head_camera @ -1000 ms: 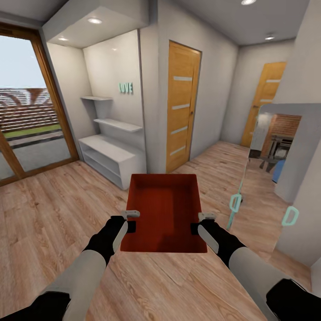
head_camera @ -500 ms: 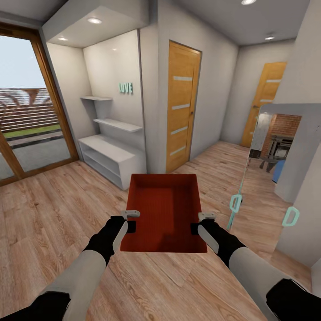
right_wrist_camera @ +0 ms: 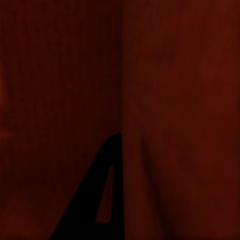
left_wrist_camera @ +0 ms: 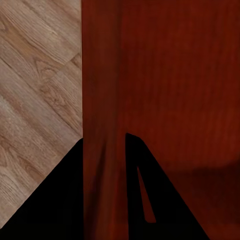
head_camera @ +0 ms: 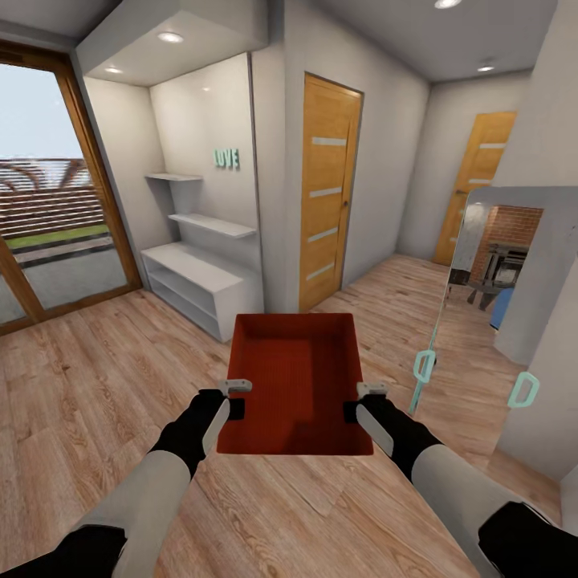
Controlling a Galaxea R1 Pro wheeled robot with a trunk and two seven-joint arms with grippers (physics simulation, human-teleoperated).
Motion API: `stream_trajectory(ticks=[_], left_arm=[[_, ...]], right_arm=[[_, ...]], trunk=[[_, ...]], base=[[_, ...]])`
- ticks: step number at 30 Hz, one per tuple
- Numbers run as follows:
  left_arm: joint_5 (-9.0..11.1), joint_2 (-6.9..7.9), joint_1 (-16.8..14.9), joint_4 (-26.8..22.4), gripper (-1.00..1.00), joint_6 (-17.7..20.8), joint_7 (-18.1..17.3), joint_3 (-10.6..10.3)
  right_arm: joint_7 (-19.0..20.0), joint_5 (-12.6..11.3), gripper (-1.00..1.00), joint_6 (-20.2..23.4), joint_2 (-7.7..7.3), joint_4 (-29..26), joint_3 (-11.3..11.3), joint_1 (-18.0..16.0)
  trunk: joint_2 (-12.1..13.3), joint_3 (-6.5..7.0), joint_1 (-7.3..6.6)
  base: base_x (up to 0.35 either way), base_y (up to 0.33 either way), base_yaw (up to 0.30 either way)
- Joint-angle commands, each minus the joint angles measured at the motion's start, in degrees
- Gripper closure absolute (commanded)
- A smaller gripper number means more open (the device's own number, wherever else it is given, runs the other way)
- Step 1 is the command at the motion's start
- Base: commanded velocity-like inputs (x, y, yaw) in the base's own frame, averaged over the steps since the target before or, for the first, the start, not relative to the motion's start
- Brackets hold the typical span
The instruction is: Move the two storage containers from the living room to the garage. In the garage, place one container on the floor and stack the other container on top of it (either order is fine).
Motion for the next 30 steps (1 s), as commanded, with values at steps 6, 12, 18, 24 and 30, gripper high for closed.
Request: stream_trajectory(ticks=[6,12,18,24,30], left_arm=[[0.24,0.14,-0.08,-0.17,1.0,0.33,0.54,-0.27],[-0.03,0.14,-0.08,-0.16,1.0,0.36,0.59,-0.27],[0.31,0.14,-0.08,-0.22,1.0,0.44,0.59,-0.27],[-0.14,0.14,-0.08,-0.23,1.0,0.45,0.62,-0.29],[-0.16,0.14,-0.08,-0.25,1.0,0.43,0.67,-0.3]], right_arm=[[-0.75,0.08,1.0,0.64,-0.2,-0.21,0.02,-0.07],[-1.09,-1.39,1.0,0.21,-0.67,-0.62,0.66,-0.07],[-1.67,-2.01,1.0,0.15,-0.67,-0.64,0.84,-0.07],[-2.76,-2.01,1.0,0.1,-4.09,-0.64,0.68,-0.07],[-2.68,-2.02,1.0,-0.32,-4.09,-0.64,0.67,-0.07]], trunk=[[-0.14,-0.13,0.04],[-0.14,-0.13,0.04],[-0.14,-0.13,0.04],[-0.14,-0.13,0.04],[-0.14,-0.13,0.04]], base=[[0.0,0.0,0.0],[0.0,0.0,0.0],[0.038,0.0,0.0],[0.289,0.0,0.0],[0.231,0.0,0.0]])
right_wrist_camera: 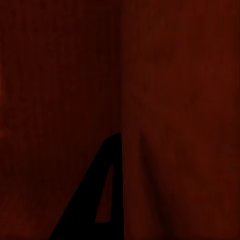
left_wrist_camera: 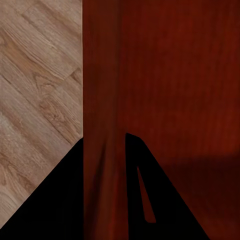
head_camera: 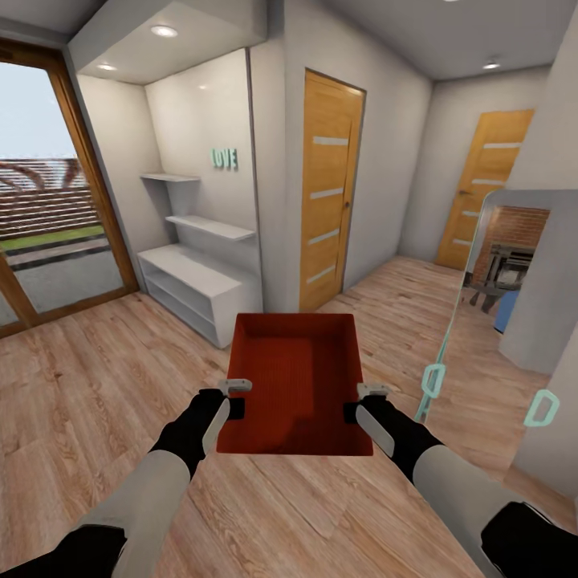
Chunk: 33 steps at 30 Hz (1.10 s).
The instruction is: Move the two storage containers from the living room to the garage. In the garage, place one container on the floor and stack the other container on top of it (either order is fine).
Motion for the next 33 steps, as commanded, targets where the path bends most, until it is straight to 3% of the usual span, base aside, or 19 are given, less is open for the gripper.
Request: stream_trajectory(ticks=[1,33], left_arm=[[-0.21,0.06,-0.05,-0.09,1.0,0.39,0.61,0.06],[-0.16,0.06,-0.05,-0.01,1.0,0.41,0.61,0.04]], right_arm=[[-0.89,2.25,1.0,0.02,-3.44,-0.14,-2.39,-0.09],[-0.82,2.31,1.0,-0.82,-3.44,-0.14,-2.23,-0.09]], trunk=[[-0.13,-0.13,0.05],[-0.13,-0.13,0.05]], base=[[0.032,0.0,0.0],[0.001,0.0,0.0]])
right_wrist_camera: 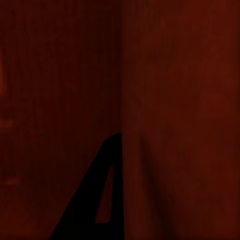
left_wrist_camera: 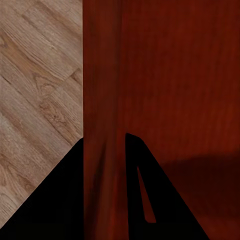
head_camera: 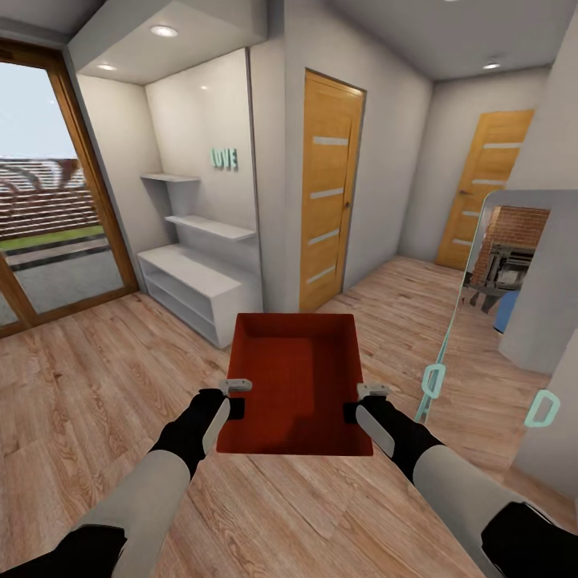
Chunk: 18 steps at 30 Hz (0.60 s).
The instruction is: Move the two storage containers from the living room to the garage. In the garage, place one container on the floor and stack the other container on top of it (either order is fine).
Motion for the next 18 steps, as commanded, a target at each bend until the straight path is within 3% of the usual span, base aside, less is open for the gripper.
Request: stream_trajectory(ticks=[1,18], left_arm=[[-0.09,0.07,-0.03,-0.03,1.0,0.43,0.62,0.1],[-0.13,0.07,-0.03,-0.02,1.0,0.45,0.63,0.07]], right_arm=[[-0.76,2.5,1.0,-0.68,-3.4,-0.16,-2.36,-0.1],[-0.74,2.46,1.0,-0.67,-3.24,-0.15,-2.37,-0.1]], trunk=[[-0.14,-0.13,0.04],[-0.14,-0.13,0.04]], base=[[0.0,0.0,0.0],[0.0,0.0,0.0]])
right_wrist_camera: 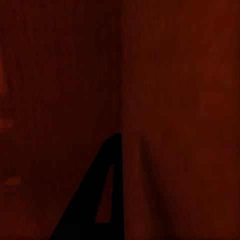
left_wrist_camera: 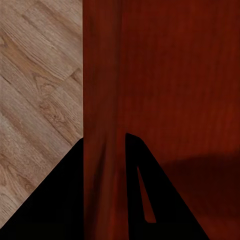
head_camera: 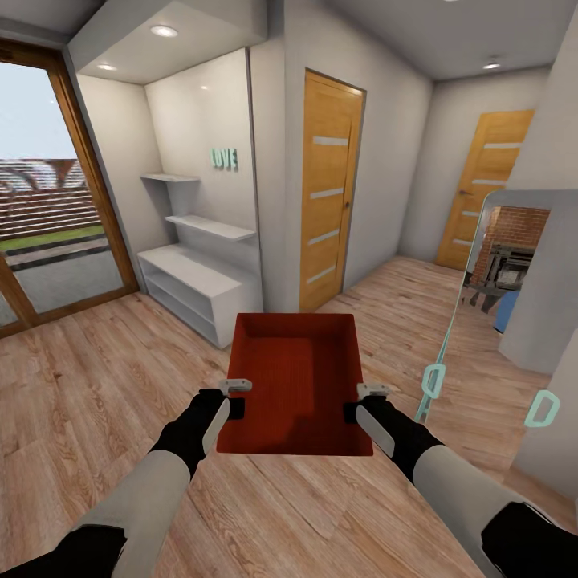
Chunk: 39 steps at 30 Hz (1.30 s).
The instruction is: Move the two storage containers from the living room to the garage. In the garage, place one container on the floor and stack the other container on top of it (either order is fine).
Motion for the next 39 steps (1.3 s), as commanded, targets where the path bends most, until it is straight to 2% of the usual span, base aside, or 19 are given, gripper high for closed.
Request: stream_trajectory(ticks=[1,10,39], left_arm=[[-0.14,0.07,-0.03,-0.03,1.0,0.43,0.61,0.07],[-0.07,0.0,-0.03,-0.03,1.0,0.5,0.54,0.1],[0.02,0.04,-0.03,0.06,1.0,0.87,0.57,0.12]], right_arm=[[-0.79,2.35,1.0,-0.72,-3.24,-0.16,-2.3,-0.11],[-0.83,2.34,1.0,-0.79,-3.23,-0.16,-2.3,-0.11],[-0.88,2.34,1.0,-0.8,-3.23,-0.17,-2.3,-0.11]], trunk=[[-0.14,-0.13,0.04],[-0.14,-0.13,0.04],[-0.14,-0.13,0.04]], base=[[0.0,0.0,0.0],[0.05,0.0,0.0],[0.316,0.0,0.0]])
